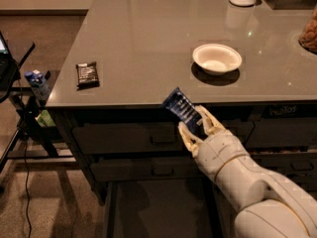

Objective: Pick rxbar blueberry from bottom drawer and place on counter

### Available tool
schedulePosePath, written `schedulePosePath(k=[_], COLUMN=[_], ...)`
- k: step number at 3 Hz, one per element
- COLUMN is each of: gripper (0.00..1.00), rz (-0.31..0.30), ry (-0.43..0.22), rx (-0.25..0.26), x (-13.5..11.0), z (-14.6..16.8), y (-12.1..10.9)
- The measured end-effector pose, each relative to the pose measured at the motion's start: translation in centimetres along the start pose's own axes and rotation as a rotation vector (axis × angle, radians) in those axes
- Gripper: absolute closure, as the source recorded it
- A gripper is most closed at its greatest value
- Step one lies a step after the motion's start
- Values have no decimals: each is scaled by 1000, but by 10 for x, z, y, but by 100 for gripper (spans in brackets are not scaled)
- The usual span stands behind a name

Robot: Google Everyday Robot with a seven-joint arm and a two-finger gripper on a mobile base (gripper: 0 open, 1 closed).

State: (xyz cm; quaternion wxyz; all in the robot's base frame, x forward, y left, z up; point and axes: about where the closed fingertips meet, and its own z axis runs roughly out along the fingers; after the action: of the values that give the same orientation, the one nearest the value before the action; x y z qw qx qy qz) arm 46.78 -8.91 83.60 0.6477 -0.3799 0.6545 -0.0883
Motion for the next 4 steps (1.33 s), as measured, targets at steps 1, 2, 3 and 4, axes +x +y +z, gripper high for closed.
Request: schedulePosePath(k=[1,2,3,4], gripper=[100,100,100,100], rz=[-25,-26,-6,10], ry=[-36,-39,-42,-33], rx=[16,18,0,-36], x=[-20,-23,-30,-40], z=[10,10,27,56], y=[-16,-18,-26,-34])
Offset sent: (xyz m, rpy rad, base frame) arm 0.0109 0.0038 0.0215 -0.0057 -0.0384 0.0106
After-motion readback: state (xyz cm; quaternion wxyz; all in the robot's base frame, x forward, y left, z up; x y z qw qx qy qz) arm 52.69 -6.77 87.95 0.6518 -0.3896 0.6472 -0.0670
